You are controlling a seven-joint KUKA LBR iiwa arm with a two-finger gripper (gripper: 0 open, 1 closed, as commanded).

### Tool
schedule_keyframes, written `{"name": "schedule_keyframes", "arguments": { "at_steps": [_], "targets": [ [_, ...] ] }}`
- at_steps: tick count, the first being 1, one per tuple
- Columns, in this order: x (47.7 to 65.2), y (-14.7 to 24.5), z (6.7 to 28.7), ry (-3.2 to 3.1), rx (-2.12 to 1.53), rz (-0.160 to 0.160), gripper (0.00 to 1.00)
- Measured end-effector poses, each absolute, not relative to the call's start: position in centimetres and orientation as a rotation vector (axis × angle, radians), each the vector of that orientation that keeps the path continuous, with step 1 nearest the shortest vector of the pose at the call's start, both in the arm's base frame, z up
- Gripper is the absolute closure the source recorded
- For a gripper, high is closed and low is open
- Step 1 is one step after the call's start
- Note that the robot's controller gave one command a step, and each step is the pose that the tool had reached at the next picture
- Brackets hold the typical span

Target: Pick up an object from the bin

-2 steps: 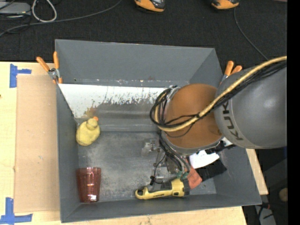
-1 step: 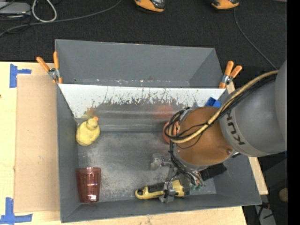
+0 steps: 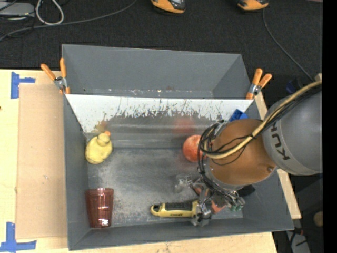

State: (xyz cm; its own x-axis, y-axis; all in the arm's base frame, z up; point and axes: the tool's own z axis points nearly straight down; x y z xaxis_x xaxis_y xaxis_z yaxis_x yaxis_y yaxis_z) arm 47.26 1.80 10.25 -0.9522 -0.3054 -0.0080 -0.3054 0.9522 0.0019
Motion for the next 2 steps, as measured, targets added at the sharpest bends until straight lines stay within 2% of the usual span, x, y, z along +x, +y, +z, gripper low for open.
{"name": "schedule_keyframes", "arguments": {
  "at_steps": [1,2],
  "targets": [
    [47.1,-1.5,9.9,3.121,-0.308,0.004,0.00],
    [47.9,2.7,7.6,3.084,-0.491,0.003,0.00]
  ]
}}
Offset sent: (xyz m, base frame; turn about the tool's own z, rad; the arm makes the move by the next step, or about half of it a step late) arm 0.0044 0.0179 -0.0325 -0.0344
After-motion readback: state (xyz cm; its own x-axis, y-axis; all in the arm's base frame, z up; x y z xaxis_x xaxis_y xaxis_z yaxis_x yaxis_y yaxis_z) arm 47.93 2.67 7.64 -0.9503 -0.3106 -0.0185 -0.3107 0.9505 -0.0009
